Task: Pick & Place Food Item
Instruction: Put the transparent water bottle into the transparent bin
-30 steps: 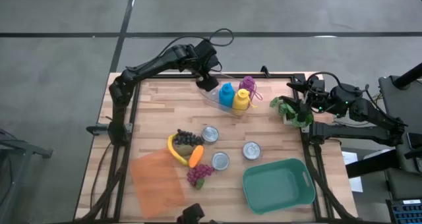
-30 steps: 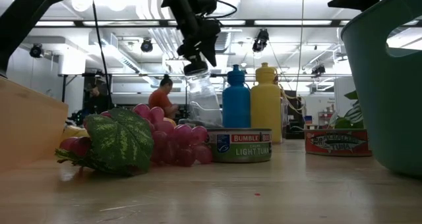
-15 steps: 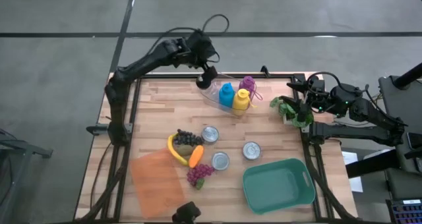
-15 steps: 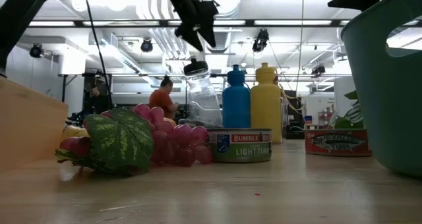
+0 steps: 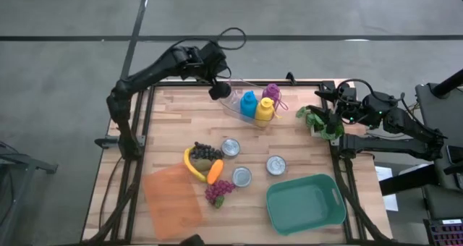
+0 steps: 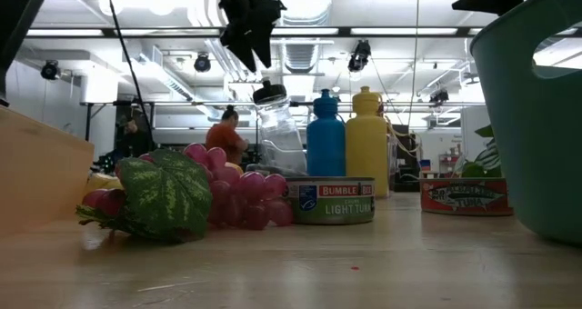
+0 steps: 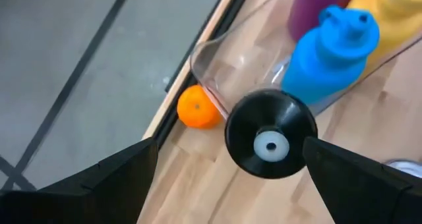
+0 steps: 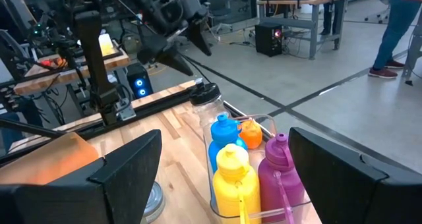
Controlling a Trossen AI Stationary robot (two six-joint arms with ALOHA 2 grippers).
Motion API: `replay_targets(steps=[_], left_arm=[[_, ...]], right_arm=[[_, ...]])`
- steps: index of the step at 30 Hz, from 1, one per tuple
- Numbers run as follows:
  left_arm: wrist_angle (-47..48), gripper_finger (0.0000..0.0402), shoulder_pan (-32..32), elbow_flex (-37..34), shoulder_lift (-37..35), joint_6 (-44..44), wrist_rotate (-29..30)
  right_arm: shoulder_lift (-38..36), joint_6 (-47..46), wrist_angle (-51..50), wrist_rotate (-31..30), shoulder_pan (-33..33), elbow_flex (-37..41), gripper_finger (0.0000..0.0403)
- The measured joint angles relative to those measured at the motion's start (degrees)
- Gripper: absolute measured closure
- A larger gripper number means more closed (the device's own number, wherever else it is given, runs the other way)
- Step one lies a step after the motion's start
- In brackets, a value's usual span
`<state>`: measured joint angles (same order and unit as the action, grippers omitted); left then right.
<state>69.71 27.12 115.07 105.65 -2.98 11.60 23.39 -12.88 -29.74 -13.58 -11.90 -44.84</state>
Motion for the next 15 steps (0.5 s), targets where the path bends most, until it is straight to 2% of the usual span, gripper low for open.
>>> replay_targets(steps=[15], left_arm=[[-4.21,0.0018,-0.42,-4.39,0.04,0.04,-0.21]], right_arm=[[-0.01,0.0,0.0,0.0,-0.02,0.0,0.0074]])
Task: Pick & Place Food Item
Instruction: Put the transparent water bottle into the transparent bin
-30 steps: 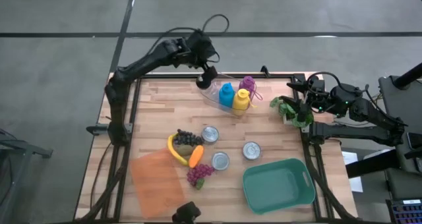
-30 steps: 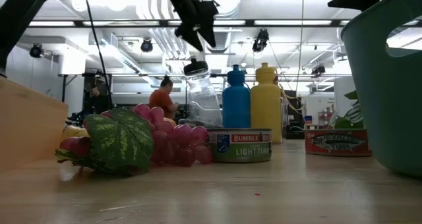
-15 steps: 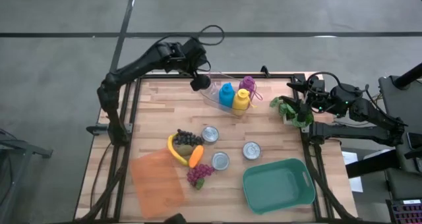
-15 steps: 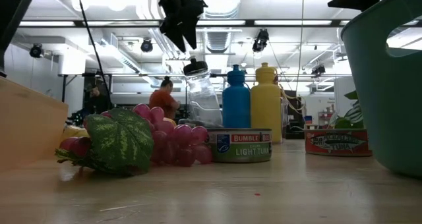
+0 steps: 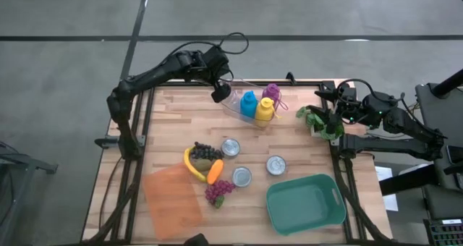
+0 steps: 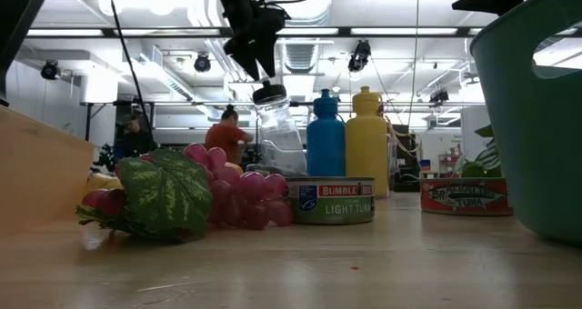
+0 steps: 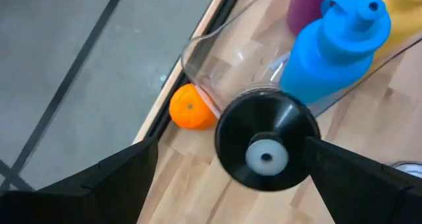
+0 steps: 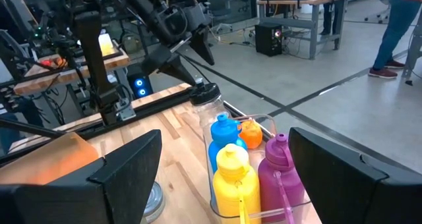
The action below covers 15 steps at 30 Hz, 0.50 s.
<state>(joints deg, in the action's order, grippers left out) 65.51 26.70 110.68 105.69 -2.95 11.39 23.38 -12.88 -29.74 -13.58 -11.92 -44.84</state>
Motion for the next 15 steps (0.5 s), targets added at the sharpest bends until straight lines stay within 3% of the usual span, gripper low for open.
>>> replay_targets(steps=[15], left_arm=[[-4.92,0.0018,0.02,-3.41,0.0,-0.06,-0.88]], right_arm=[[0.01,0.0,0.0,0.0,0.01,0.0,0.0074]])
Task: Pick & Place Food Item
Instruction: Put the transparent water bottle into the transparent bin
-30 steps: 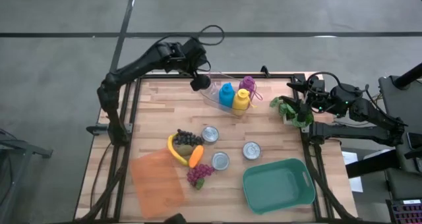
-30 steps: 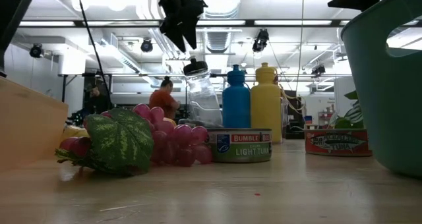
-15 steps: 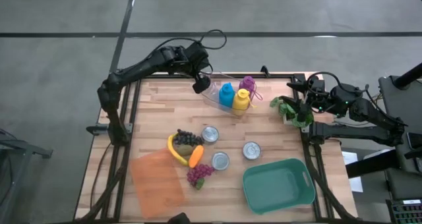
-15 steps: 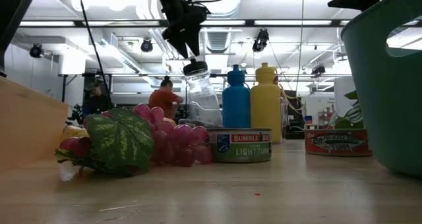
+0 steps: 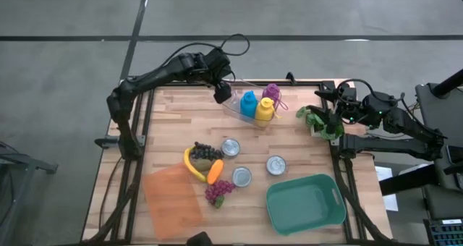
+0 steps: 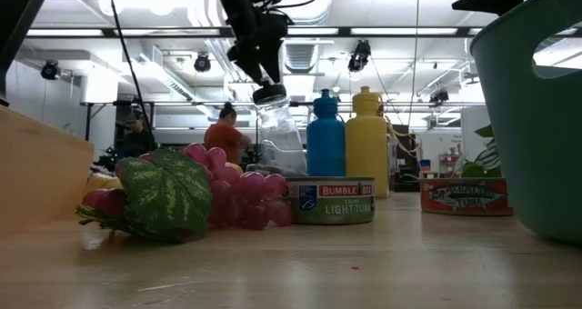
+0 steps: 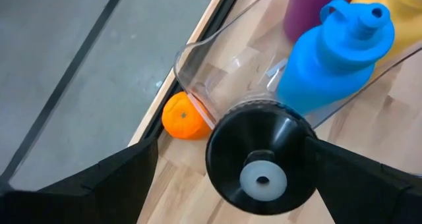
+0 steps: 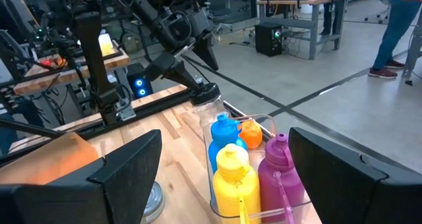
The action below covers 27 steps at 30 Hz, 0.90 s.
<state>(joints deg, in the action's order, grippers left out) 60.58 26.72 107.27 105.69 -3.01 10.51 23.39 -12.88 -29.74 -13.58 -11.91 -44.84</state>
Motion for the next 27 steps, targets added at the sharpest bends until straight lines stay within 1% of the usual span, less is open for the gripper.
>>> replay_targets(steps=[24,27], left_arm=[[-5.84,0.0019,0.58,-0.85,0.5,-0.17,0.01],[-8.13,0.0019,0.64,-2.4,0.5,-0.16,0.0]], right_arm=[[0.0,0.0,0.0,0.0,0.01,0.0,0.0074],[0.0,0.0,-0.02,0.0,0.01,0.0,0.0074]])
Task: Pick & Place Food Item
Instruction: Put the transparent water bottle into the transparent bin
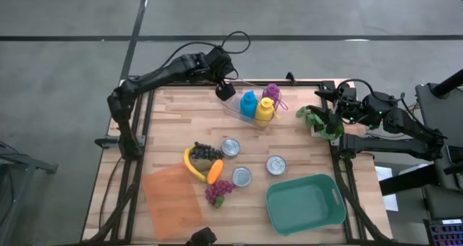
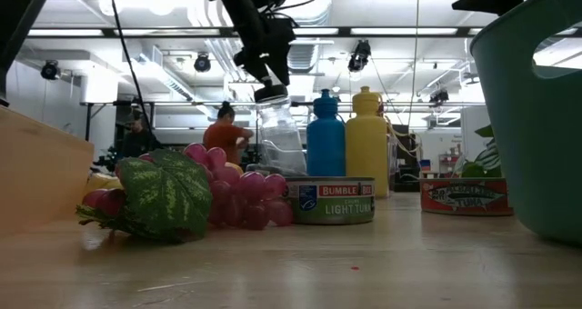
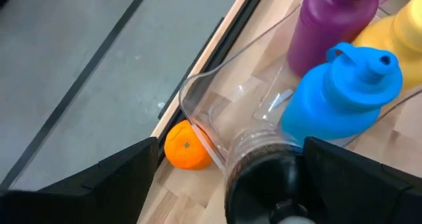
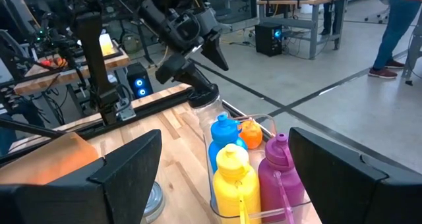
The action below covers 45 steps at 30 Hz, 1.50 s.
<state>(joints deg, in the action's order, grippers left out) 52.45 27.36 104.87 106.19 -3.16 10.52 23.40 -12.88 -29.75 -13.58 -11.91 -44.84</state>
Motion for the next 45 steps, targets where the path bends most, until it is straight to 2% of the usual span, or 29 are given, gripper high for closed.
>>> replay_targets(steps=[19,26,31,45], left_arm=[[-3.22,0.0019,0.17,-1.25,0.02,-0.31,-1.07],[3.81,0.0019,0.15,3.25,-0.26,-1.7,1.23],[8.93,0.0018,0.1,3.88,-0.26,-0.85,1.95],[8.29,0.0018,0.12,3.53,-0.07,-1.2,1.95]], right_arm=[[-0.01,0.0,0.01,0.0,0.0,0.0,0.0074],[-0.02,0.0,0.02,0.0,-0.01,0.0,0.0074],[0.0,0.0,0.02,0.0,0.0,0.0,0.0074],[-0.02,0.0,0.0,0.0,-0.01,0.0,0.0074]])
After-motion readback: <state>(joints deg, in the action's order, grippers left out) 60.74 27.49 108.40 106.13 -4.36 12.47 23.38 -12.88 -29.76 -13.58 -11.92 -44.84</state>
